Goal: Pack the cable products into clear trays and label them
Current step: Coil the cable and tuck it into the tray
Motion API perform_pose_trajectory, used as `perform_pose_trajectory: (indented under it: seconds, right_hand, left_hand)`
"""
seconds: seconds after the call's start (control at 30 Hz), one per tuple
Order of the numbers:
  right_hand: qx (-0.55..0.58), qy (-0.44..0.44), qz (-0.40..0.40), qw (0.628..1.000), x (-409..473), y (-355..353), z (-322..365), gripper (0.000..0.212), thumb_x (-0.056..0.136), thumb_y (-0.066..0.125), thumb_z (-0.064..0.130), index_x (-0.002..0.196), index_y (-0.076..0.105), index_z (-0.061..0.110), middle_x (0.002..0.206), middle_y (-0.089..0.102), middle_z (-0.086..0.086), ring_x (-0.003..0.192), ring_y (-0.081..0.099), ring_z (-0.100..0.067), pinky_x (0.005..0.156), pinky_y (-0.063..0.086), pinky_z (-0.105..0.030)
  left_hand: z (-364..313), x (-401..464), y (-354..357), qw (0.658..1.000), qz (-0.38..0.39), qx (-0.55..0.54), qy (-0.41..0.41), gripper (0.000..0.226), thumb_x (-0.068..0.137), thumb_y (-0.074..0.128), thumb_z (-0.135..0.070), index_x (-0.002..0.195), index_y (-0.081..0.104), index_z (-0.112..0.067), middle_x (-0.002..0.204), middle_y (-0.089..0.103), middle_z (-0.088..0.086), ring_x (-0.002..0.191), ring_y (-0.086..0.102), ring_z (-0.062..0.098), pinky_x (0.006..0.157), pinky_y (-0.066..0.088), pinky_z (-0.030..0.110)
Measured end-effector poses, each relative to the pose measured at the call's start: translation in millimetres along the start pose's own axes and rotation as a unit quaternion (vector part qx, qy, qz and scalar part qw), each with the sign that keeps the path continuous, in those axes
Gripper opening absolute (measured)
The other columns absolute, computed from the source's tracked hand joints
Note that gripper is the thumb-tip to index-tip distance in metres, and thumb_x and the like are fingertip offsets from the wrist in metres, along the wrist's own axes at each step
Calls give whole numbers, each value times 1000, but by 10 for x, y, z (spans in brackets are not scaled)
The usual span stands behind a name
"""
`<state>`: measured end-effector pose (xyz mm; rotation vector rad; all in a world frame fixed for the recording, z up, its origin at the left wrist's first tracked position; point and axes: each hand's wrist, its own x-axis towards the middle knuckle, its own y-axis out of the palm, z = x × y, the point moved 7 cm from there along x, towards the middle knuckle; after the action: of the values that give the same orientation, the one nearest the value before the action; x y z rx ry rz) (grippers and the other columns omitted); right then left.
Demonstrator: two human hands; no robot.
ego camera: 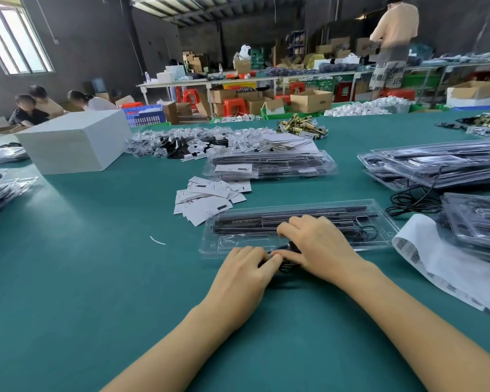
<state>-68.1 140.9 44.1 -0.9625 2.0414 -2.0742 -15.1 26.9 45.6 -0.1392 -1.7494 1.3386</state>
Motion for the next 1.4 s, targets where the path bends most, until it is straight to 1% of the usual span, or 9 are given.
perform_pose_trajectory:
  seconds: [0.13,0.27,0.47,0.53,0.73,0.87,1.13,1.3,1.4]
  right_hand:
    - [179,-61,62,980,76,44,126,39,94,58,18,132,56,22,142,49,4,130,46,-14,104,39,-33]
    - [188,-53,74,978,145,-5,111,31,94,58,20,125,62,18,126,63,4,115,58,-16,95,44,-31]
    - [100,-110,44,988,56,30,379,30,98,38,27,123,50,15,105,56,-7,94,56,-29,78,47,-40]
    - [91,-99,35,990,86,2,355,34,93,43,19,125,51,22,104,53,-9,84,55,-31,70,48,-41]
    - [209,-32,12,977,145,-16,156,41,81,51,-6,113,67,15,113,66,-5,102,61,-29,82,48,-41]
    - [293,-35,12,955,207,-71,81,41,80,49,-8,104,73,14,99,73,-2,93,65,-21,82,50,-39]
    - [345,3,7,938,238,-44,-14,43,82,50,-9,106,74,18,102,73,4,96,65,-7,89,52,-32]
    - [333,6,-15,943,213,-46,-1,39,84,54,-8,103,75,19,98,74,5,93,66,-7,87,53,-30]
    - [351,24,-19,936,208,-39,-24,36,85,55,-7,101,75,18,97,74,5,92,67,-7,87,53,-31]
  left_hand:
    - [39,-4,5,1000,9,-5,-2,24,69,77,2,90,71,-6,64,54,5,52,44,25,50,40,27]
    - [50,1,16,999,20,-17,17,19,74,75,-1,91,70,-7,66,55,5,54,46,27,49,43,32]
    - [51,-5,40,998,41,-15,41,17,72,72,3,85,67,-5,69,55,10,63,52,29,53,42,32]
    - [77,5,58,998,49,-11,44,21,74,66,6,92,68,-3,73,57,13,66,53,31,53,42,34]
    - [221,42,-31,996,9,-83,-12,14,86,62,-1,100,67,0,77,56,10,65,49,28,57,47,35]
    - [289,165,-70,999,-11,-47,2,10,86,64,-3,96,67,0,73,55,10,61,47,27,54,45,37]
    - [309,156,-74,998,-53,-18,13,17,76,73,9,91,72,-1,80,66,7,68,56,28,64,50,31]
    - [376,103,6,998,-10,-45,-50,23,85,57,-15,101,71,-9,93,67,2,78,58,23,65,50,27]
    - [438,78,84,996,24,-44,-79,28,90,55,-22,112,67,-10,101,62,8,89,55,25,69,52,37]
